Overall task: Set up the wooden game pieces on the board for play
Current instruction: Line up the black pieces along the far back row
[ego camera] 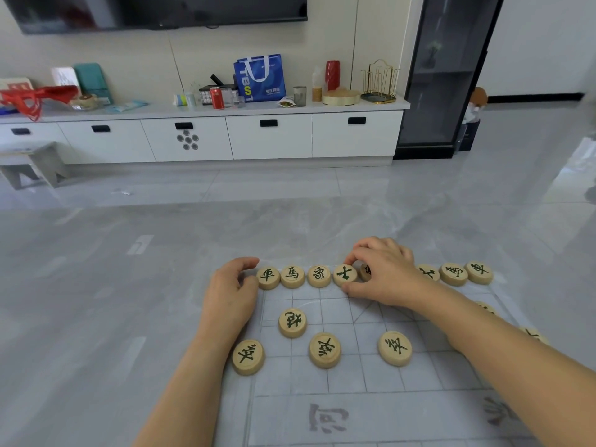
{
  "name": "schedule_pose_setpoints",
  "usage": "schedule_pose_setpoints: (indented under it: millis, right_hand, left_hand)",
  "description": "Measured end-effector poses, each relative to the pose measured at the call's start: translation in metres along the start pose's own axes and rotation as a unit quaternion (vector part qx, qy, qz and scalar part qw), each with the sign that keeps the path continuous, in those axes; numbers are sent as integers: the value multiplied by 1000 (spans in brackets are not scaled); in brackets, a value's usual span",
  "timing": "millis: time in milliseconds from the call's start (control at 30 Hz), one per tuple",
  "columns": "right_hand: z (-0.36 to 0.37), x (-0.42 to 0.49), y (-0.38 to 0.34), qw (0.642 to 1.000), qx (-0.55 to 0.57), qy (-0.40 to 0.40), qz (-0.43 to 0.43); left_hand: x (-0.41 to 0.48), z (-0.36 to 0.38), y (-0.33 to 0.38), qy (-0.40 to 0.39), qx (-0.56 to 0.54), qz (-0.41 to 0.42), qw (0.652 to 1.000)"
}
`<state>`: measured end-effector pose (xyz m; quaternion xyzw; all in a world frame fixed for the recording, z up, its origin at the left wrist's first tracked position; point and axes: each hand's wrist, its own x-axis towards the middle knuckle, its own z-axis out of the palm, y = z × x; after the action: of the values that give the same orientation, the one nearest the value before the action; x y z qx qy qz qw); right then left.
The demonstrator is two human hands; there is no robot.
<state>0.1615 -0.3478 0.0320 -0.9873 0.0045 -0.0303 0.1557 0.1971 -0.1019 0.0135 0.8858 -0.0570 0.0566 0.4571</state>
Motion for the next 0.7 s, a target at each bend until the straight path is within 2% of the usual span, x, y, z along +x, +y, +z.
schedule_pose_setpoints:
  millis: [233, 400, 500, 700]
  right_hand:
    - [-1, 0, 2, 1000, -11, -12, 5]
    - [-22, -9, 25, 998, -5, -21, 62]
    - [-25, -17, 36, 997, -15, -26, 64]
    - [-12, -17, 34, 999, -20, 14, 43]
  left_hand:
    - [0, 0, 0, 3, 2, 5, 1000]
    - [1, 1, -2, 1, 0, 1, 1000]
    - [1, 1, -2, -3, -1, -4, 1000]
    - [1, 2, -1, 1, 8, -5, 1000]
